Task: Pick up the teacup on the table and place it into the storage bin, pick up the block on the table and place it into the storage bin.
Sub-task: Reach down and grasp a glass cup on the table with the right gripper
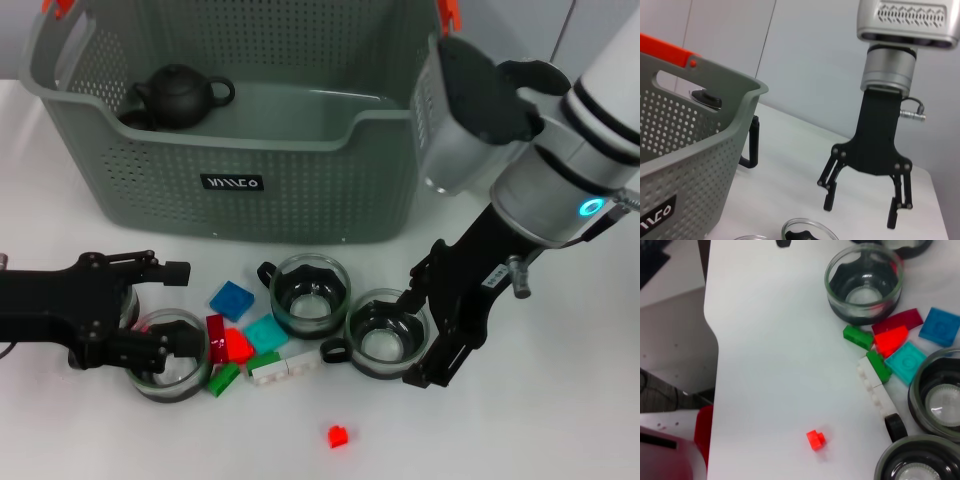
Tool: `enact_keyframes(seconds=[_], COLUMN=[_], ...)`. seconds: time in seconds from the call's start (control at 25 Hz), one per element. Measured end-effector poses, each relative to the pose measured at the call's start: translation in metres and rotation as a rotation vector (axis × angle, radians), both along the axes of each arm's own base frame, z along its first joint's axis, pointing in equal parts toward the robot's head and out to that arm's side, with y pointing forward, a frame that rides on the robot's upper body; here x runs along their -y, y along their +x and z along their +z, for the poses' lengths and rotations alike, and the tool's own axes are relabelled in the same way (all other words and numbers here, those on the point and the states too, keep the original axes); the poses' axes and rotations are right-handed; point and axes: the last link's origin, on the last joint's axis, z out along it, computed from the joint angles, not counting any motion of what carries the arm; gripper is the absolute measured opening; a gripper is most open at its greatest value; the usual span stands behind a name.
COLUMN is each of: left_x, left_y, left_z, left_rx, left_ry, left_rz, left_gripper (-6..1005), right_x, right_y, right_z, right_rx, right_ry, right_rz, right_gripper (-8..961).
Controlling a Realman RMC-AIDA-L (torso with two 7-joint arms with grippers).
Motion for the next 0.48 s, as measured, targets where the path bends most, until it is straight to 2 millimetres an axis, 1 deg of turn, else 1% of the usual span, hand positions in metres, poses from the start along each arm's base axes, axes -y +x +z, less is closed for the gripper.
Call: enact_keyframes(seconds=[0.12,0.48], left_x=[0.000,0.000], left_y=[0.000,-0.002], left_z=[-0.001,-0.003], left_rx=[0.006,0.004], left_ry=[-0.001,0.006], left_rz=[0.003,0.017], left_gripper=[947,948], right_x=[0.001,0.003], right_y=[-0.001,-0.001], right_z=[-0.005,-0.034], right_rx=[0.015,0.054], right_ry=[-0.003,0.014], right_rz=[0.020,0.123], right_gripper=[937,934])
